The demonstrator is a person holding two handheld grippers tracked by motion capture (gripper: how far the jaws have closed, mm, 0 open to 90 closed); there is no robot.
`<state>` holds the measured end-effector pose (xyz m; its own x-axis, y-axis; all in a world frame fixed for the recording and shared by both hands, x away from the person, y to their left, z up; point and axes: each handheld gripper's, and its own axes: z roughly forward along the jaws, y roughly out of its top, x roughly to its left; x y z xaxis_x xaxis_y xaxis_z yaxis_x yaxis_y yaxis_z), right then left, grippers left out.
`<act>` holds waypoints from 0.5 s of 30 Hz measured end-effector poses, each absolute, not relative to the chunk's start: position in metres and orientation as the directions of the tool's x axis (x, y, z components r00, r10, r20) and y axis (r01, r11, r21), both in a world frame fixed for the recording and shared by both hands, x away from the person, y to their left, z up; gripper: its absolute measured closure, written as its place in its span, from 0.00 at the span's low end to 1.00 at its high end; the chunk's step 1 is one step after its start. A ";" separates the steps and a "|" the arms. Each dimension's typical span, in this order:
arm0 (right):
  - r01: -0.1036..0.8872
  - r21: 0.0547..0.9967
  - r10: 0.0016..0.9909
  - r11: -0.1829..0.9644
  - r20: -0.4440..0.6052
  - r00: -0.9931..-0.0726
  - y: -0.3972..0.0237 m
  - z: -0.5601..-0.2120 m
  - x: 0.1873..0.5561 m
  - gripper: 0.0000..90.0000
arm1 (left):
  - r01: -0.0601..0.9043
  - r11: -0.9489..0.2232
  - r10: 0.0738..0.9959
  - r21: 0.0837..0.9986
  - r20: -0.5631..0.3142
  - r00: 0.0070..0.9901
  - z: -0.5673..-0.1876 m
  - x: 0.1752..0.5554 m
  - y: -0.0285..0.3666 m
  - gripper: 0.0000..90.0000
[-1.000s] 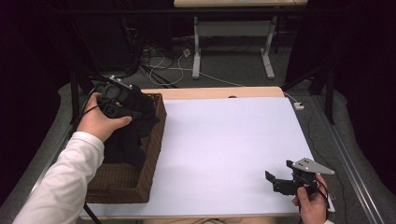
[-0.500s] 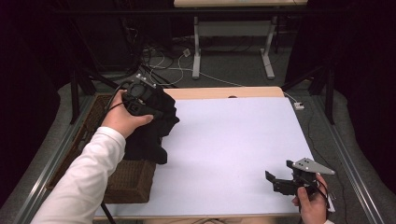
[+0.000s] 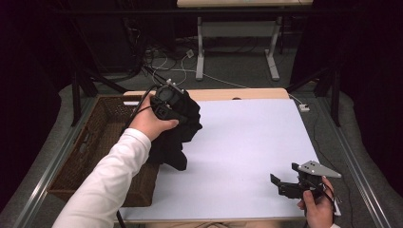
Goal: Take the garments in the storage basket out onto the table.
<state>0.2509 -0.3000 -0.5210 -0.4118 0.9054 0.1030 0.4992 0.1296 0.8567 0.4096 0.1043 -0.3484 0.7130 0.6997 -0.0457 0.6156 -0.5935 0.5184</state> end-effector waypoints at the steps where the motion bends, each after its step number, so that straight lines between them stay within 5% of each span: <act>1: 0.499 0.857 0.905 0.130 0.103 -0.412 -0.300 -0.521 0.251 0.07 | 0.616 -0.593 0.700 0.518 -0.046 0.713 -0.348 0.410 0.104 0.69; 15: 0.497 0.858 0.905 0.131 0.102 -0.414 -0.300 -0.521 0.251 0.07 | 0.599 -0.620 0.667 0.507 -0.062 0.742 -0.362 0.407 0.065 0.69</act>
<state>0.2511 -0.2998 -0.5213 -0.4137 0.9047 0.1017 0.4966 0.1306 0.8581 0.4068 0.0647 -0.3617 0.7424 0.6671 -0.0615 0.5989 -0.6197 0.5073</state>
